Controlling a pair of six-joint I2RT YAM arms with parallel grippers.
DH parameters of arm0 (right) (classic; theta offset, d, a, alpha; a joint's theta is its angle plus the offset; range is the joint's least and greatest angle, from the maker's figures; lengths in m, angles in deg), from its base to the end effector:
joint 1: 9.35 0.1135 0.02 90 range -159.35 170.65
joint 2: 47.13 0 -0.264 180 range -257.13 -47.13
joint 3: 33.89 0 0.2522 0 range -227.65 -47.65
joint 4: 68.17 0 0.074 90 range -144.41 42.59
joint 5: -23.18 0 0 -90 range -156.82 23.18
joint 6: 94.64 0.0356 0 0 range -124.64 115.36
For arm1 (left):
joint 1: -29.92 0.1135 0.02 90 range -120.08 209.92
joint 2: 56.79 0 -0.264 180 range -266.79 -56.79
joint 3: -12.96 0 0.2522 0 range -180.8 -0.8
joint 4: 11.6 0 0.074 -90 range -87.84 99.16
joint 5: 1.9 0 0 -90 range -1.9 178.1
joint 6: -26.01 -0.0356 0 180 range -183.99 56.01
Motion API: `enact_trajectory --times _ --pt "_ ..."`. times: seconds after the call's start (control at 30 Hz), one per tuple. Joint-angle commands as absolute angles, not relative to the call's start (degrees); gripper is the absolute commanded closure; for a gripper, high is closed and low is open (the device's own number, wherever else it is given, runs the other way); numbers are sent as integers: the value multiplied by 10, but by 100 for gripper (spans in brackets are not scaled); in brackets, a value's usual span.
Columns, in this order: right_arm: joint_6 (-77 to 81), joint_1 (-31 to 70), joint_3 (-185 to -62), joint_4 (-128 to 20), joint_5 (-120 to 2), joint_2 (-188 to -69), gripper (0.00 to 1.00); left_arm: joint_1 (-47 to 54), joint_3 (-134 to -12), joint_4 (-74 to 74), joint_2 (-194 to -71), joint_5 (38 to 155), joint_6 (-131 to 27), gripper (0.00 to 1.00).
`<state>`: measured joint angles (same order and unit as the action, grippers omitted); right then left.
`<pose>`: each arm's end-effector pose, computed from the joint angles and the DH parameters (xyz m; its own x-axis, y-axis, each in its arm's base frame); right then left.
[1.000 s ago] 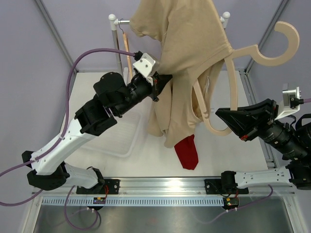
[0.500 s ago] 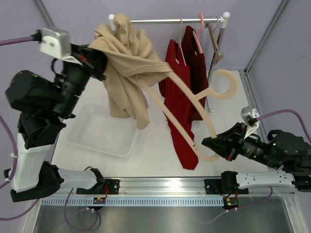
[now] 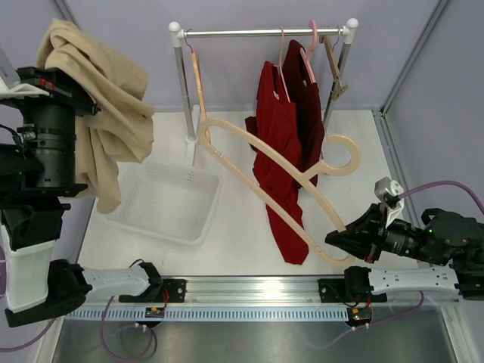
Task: Remove the t-shirt from the hanger
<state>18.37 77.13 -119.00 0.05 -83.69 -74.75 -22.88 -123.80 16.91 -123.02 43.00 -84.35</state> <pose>0.0120 0.0271 0.4285 -0.3770 -0.0368 -0.9255 -0.8586 0.3887 0.3343 0.0632 -0.0415 0.6592 0.4644 -0.2056 -0.8615 0.0880 0.9786 -0.1861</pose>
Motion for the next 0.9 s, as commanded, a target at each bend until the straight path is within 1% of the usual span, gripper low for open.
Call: enact_trajectory --times 0.0,0.03,0.13,0.17,0.23,0.27,0.33,0.37,0.47,0.6,0.7,0.73,0.8,0.87 --pt "173 771 -1218 -10 -865 -746 100 -228 -1146 107 -1172 389 -830 100" --pt "172 770 -1221 -5 -889 -752 100 -227 -1084 99 -1157 384 -819 100" --pt "169 770 -1230 2 -924 -775 100 -227 -989 51 -1096 363 -811 100" --pt "169 770 -1236 4 -930 -781 100 -226 -931 22 -1082 354 -817 100" --pt "162 770 -1239 1 -935 -789 100 -226 -878 -38 -1047 331 -840 100" --pt "161 770 -1239 -1 -933 -789 100 -226 -832 -56 -1037 328 -846 100" --pt "156 770 -1236 -11 -928 -790 100 -221 -789 -95 -1012 330 -863 100" --pt "156 770 -1235 -11 -927 -792 100 -220 -789 -101 -1008 331 -863 100" --pt "157 770 -1231 -12 -928 -796 100 -216 -777 -100 -1003 335 -865 100" --pt "149 770 -1230 -30 -930 -802 100 -212 -726 -111 -981 333 -860 100" --pt "135 770 -1235 -47 -928 -812 100 -208 -652 -120 -944 324 -837 100" --pt "129 770 -1239 -50 -931 -817 100 -207 -602 -131 -929 321 -827 100" --pt "115 770 -1253 -57 -935 -833 100 -207 -549 -145 -900 306 -797 100" --pt "100 770 -1270 -67 -940 -852 100 -204 -491 -133 -876 283 -773 100"
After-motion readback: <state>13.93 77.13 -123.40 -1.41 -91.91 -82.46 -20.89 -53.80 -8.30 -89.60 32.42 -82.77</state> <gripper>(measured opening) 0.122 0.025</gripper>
